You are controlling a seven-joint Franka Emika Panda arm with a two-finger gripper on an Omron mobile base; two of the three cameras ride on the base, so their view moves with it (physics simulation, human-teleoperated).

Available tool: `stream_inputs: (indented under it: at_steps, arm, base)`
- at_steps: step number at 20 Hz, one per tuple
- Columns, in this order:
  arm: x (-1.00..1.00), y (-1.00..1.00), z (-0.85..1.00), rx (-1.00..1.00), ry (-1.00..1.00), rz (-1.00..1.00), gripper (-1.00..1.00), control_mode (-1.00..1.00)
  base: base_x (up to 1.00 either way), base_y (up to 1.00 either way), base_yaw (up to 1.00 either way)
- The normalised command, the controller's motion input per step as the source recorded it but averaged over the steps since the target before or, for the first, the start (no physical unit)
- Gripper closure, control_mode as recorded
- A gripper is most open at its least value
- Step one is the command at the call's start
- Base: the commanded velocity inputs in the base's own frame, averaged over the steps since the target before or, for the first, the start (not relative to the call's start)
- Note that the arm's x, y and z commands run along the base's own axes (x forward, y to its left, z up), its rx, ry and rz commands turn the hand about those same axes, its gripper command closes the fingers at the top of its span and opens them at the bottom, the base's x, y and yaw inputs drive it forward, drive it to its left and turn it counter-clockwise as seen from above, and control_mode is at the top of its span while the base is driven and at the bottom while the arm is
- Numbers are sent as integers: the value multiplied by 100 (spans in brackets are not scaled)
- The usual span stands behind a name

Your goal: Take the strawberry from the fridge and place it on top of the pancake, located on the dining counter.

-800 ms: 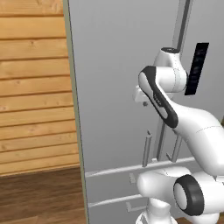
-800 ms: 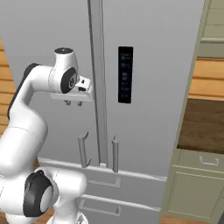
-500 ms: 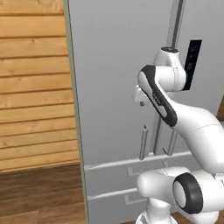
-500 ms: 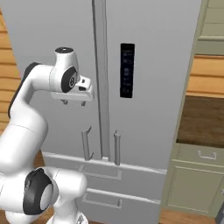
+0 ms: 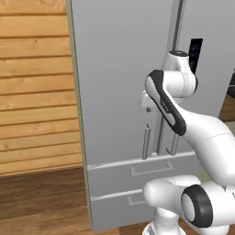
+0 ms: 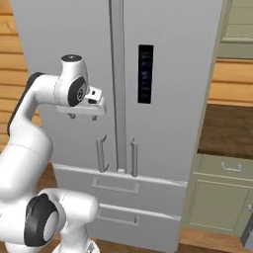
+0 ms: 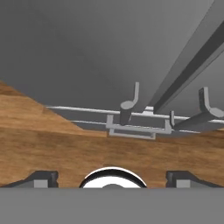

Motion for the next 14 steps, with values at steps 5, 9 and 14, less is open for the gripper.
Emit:
stream_inputs:
  at_steps: [5,9,14]
  arm:
    - [0,0,0,0,0,0,-100,100]
    - [0,0,0,0,0,0,-100,100]
    - [0,0,0,0,0,0,-100,100]
  base:
    - [8,-58,1]
    - [1,-49,0]
    - [-41,-3,0]
